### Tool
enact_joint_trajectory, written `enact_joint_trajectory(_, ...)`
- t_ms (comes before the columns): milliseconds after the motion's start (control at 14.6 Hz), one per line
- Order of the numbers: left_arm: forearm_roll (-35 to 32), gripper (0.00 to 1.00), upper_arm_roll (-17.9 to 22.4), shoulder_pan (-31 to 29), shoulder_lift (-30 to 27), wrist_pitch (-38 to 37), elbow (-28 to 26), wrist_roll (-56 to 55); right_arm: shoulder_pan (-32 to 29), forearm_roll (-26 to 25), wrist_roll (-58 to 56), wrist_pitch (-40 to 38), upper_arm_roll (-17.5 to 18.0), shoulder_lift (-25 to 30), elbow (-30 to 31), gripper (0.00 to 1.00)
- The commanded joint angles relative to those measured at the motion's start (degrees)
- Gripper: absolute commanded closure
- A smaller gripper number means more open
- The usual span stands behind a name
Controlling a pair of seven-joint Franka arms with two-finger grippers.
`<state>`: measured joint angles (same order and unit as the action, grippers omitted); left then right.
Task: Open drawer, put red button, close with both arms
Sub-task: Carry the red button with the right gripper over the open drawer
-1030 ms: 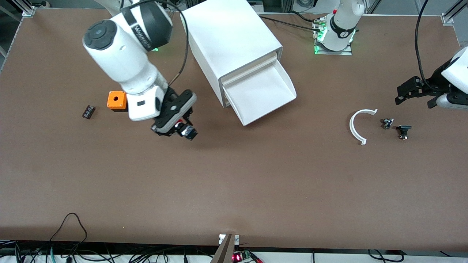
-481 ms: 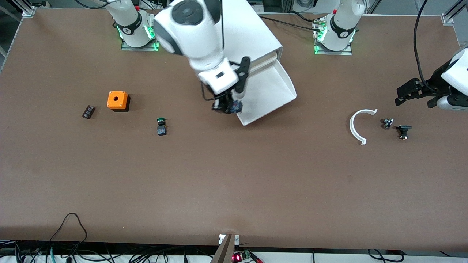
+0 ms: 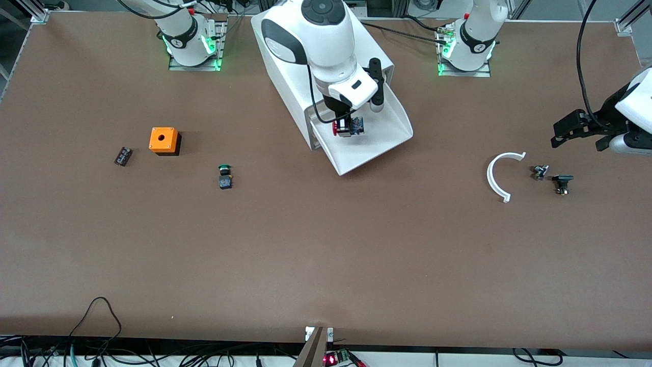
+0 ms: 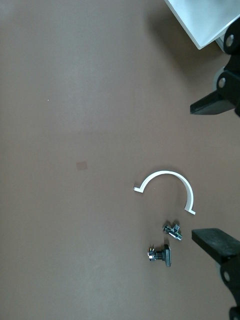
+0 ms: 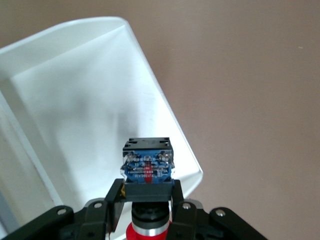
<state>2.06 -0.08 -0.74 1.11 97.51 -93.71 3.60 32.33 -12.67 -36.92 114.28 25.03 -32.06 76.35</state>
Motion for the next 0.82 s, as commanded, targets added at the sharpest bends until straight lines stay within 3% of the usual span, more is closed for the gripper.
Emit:
enact_joint_trajectory(0, -1.71, 0.00, 0.08, 0.22, 0.47, -1.35, 1.42, -0.17, 1.07, -1.13, -6.57, -2.39, -0.06, -2.83, -2.96, 0.58)
enact_joint_trajectory(343, -1.62, 0.00, 0.17, 0.22, 0.47, -1.35, 1.42, -0.26, 4.05, -4.03, -7.82, -3.97, -0.33, -4.94, -2.96, 0.58)
enact_joint_trajectory(755, -1.62, 0.00, 0.08, 0.22, 0.47, -1.35, 1.25, -0.26, 5.38, -4.12, -7.82, -5.11, -0.24, -6.52, -2.87, 0.57)
